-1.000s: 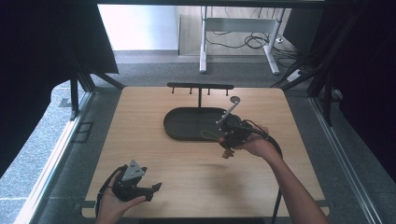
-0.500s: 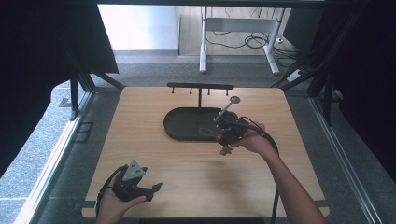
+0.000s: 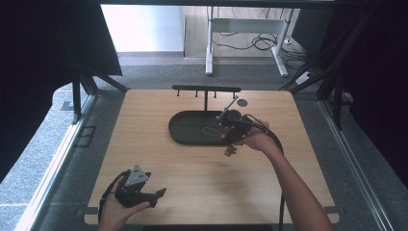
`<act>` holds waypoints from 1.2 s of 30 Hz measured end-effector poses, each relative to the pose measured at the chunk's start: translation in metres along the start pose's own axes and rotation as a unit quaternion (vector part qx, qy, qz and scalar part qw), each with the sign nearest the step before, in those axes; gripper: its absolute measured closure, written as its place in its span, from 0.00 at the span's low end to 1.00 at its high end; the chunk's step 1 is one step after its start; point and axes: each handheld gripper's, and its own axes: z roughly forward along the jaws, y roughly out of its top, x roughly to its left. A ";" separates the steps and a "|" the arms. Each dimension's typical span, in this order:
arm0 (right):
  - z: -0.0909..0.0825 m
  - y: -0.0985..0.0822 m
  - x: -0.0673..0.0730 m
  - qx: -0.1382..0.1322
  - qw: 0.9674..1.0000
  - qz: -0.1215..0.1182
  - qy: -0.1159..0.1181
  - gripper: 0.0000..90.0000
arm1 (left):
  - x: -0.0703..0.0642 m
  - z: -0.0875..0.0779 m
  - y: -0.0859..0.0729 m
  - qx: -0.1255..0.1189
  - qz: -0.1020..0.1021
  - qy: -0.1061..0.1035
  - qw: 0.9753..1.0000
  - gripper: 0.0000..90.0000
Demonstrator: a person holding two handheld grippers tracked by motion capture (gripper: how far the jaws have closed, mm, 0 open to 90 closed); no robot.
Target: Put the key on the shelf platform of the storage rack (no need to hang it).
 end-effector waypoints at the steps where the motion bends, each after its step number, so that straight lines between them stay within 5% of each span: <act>1: 0.000 0.001 0.000 -0.002 1.000 0.001 -0.001 0.75 | 0.000 0.000 0.000 0.000 0.000 0.000 1.000 0.25; 16: -0.001 0.011 -0.005 -0.001 1.000 -0.005 -0.003 0.75 | 0.001 -0.001 0.000 0.001 0.000 0.000 1.000 0.25; 36: 0.007 0.018 -0.034 -0.001 1.000 0.014 -0.005 0.75 | 0.002 -0.001 -0.001 0.001 -0.001 0.001 1.000 0.25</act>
